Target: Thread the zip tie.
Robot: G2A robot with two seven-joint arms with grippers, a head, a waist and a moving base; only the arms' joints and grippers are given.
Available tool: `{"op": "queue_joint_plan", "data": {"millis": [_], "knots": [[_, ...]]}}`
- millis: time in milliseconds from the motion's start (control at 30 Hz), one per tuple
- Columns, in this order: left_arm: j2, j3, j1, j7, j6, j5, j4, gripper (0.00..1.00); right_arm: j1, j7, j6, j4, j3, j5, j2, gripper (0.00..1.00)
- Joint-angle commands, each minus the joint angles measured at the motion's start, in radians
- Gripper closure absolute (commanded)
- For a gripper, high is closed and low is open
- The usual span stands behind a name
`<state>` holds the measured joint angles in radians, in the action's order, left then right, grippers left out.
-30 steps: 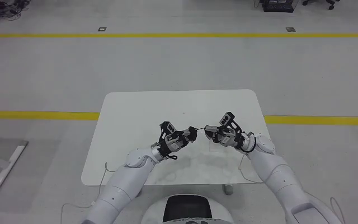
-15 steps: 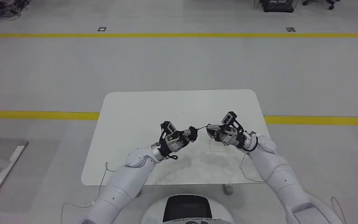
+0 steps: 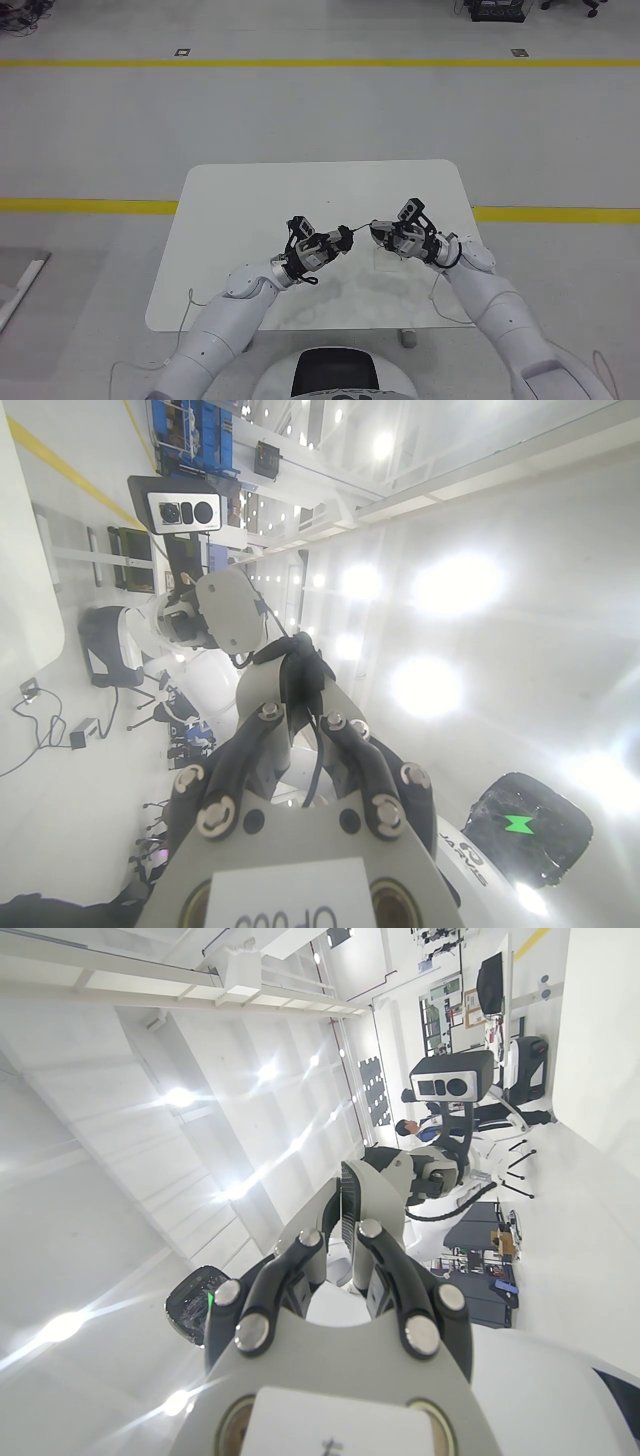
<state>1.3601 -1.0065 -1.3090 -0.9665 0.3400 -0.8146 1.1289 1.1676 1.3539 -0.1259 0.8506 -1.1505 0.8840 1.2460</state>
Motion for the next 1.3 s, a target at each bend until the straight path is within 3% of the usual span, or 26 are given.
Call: {"op": "queue_joint_plan", "data": {"millis": [0,1267], "knots": [[0.0,0.0,0.001,0.0,0.0,-0.001,-0.001,1.0,-0.001,-0.002,0.001,-0.002,0.001,-0.002,0.0,1.0],[-0.002,-0.006,-0.008,-0.001,0.0,-0.005,0.003,1.0,-0.025,-0.028,0.002,-0.057,0.023,-0.046,0.012,1.0]]}}
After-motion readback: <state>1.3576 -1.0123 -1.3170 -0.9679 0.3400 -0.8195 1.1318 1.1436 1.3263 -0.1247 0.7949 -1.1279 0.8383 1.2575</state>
